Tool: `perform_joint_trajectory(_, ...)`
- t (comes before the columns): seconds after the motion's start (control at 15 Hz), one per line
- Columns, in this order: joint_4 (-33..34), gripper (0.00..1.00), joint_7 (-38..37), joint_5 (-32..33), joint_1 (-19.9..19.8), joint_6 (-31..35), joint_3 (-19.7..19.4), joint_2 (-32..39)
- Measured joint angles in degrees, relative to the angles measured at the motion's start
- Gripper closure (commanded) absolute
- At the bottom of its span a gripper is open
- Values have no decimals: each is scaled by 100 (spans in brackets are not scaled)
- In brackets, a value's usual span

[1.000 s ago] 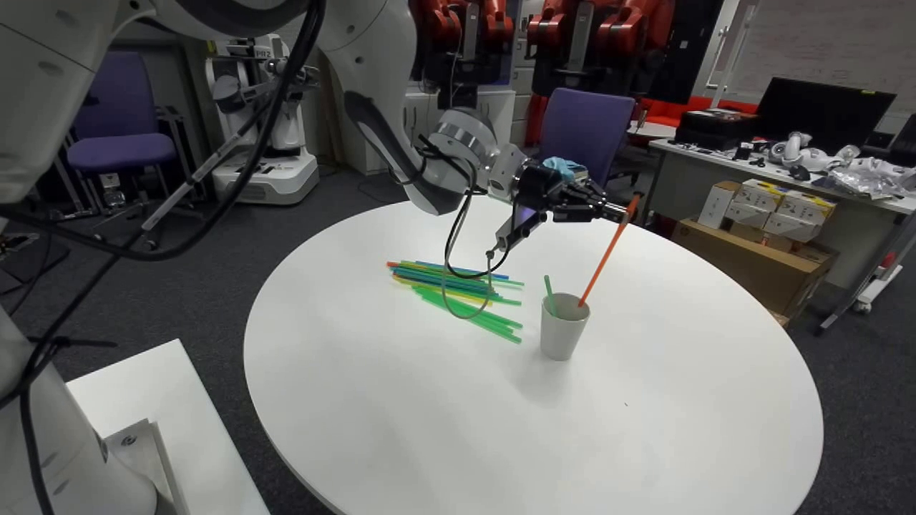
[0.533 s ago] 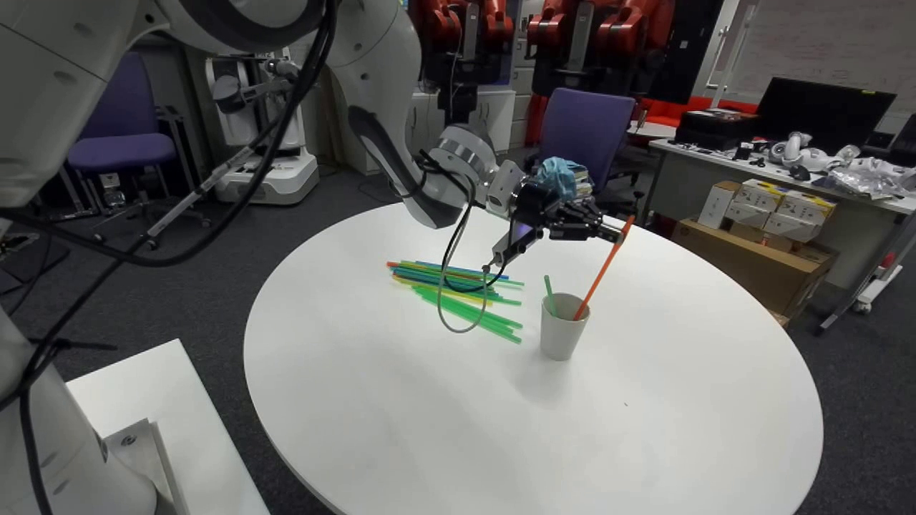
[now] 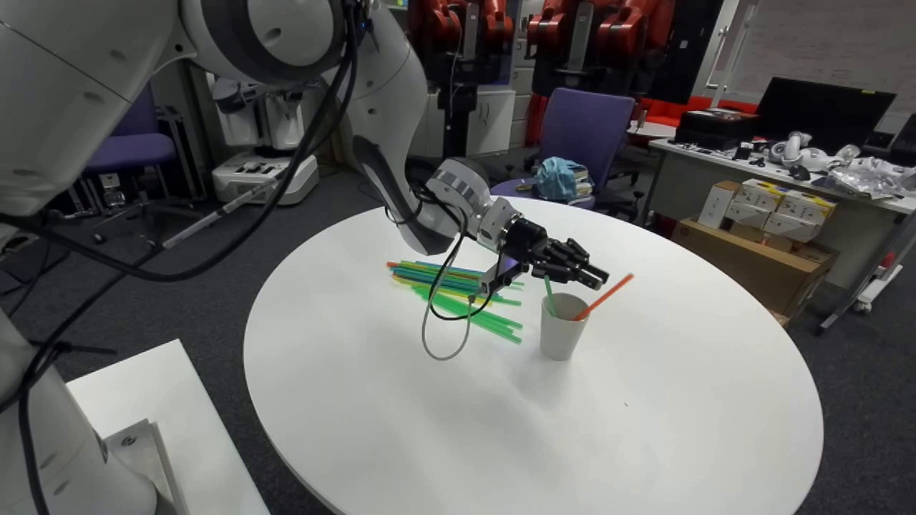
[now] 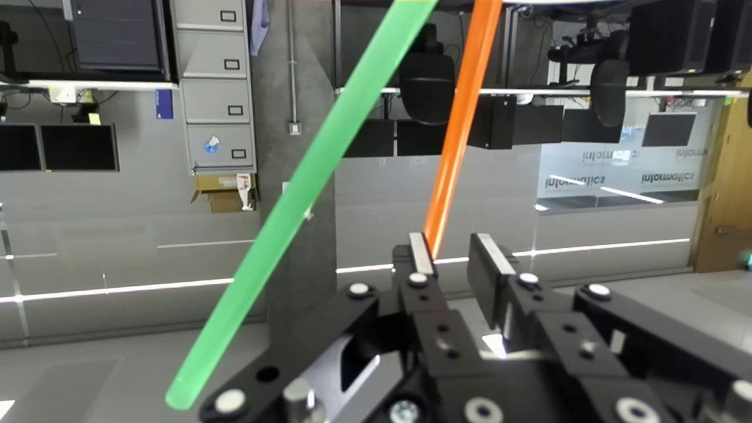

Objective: Pick up the orange straw on the edge of the pile and place it in the mug

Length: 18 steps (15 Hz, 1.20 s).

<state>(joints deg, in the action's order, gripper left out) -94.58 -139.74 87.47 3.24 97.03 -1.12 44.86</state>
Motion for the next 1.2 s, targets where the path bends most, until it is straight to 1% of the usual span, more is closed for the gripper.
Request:
perform_joint_trajectory(0.13, 1, 30, 81, -236, -74, 327, 124, -119)
perform_joint_trajectory(0.2, 0, 21, 190, -397, -123, 528, 190, -251)
perform_joint_trajectory(0.4, -9, 1, 706, -1033, -260, 1098, 325, -821)
perform_joint_trajectory(0.53, -39, 0, 1170, -1615, -345, 1439, 370, -1250)
perform_joint_trajectory(0.8, -220, 0, 2236, -3050, -424, 1890, 376, -1907)
perform_joint_trajectory(1.0, -467, 0, 2873, -4093, -487, 2268, 364, -2132)
perform_joint_trajectory(1.2, -796, 0, 3496, -5162, -500, 2763, 256, -2177)
